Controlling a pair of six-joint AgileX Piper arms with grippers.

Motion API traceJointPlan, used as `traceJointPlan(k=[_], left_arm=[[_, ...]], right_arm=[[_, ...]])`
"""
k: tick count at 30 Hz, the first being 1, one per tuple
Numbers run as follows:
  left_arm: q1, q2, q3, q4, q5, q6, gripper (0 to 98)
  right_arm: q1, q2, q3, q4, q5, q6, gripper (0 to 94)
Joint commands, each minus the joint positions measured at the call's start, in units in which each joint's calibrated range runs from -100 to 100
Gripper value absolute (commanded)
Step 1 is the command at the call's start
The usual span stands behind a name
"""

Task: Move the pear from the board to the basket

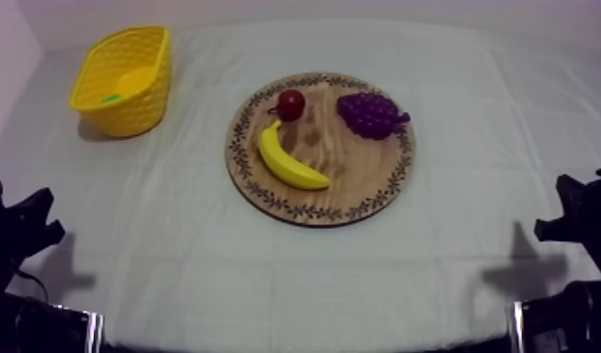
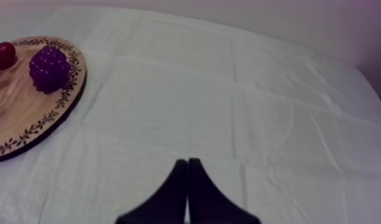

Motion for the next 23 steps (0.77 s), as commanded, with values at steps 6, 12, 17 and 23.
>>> traceJointPlan(k=[6,12,17,23], left_arm=[[1.63,-1.16,3.01,0.23,-10.41,4.99,0.2],[1.82,-1.24,3.52,0.24,-12.63,5.82,0.2],[1.84,-1.25,3.58,0.25,-12.88,5.48,0.2],[1.84,-1.25,3.59,0.25,-12.92,5.41,0.2]], right_arm=[[0.00,-0.02,0.04,0.00,-0.01,0.00,0.3],[0.00,-0.02,0.04,0.00,-0.01,-0.01,0.3],[0.00,-0.02,0.04,0.00,-0.01,-0.01,0.3],[0.00,-0.02,0.04,0.00,-0.01,0.00,0.3]])
